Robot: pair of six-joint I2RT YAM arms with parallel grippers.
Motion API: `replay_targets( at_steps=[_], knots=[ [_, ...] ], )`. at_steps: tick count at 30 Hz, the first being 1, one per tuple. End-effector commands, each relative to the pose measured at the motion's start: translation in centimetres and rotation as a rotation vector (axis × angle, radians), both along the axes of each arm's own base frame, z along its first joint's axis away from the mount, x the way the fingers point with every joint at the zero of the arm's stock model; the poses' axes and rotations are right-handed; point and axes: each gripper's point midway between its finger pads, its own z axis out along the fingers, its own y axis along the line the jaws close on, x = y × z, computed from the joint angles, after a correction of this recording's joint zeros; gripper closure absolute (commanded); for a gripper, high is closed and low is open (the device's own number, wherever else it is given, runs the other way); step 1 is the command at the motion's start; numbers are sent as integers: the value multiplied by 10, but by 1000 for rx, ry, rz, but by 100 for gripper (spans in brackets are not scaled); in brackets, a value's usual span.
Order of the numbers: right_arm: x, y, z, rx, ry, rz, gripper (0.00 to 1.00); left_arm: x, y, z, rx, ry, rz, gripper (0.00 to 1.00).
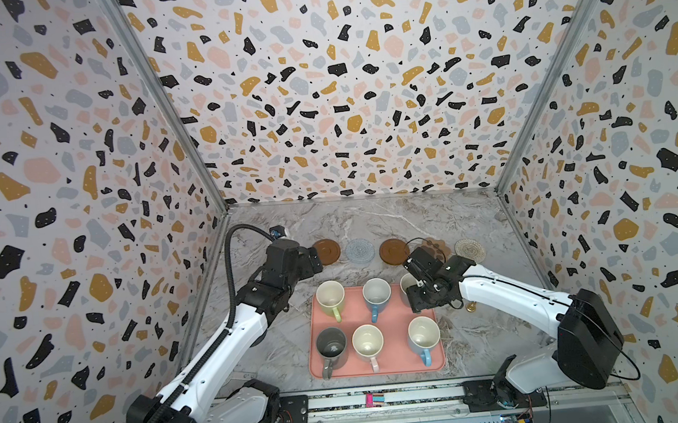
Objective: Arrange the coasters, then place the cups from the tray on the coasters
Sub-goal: 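Lower right gripper onto the white mug farthest from the robot and grasp it, then lift the white mug off the pink tray with right gripper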
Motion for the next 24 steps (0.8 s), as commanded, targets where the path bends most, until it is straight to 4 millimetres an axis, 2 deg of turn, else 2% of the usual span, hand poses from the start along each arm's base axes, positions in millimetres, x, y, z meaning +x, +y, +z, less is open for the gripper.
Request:
replay_targets(
  at_steps=[1,7,24],
  knots=[
    [1,-3,-3,-10,-13,2,39,-4,3,0,3,-8,9,0],
    [1,-4,-7,-7,-26,3,48,-5,3,0,0,-8,10,0],
    [5,-6,-8,0,-73,5,63,-9,5,0,-5,-8,20,0]
  ],
)
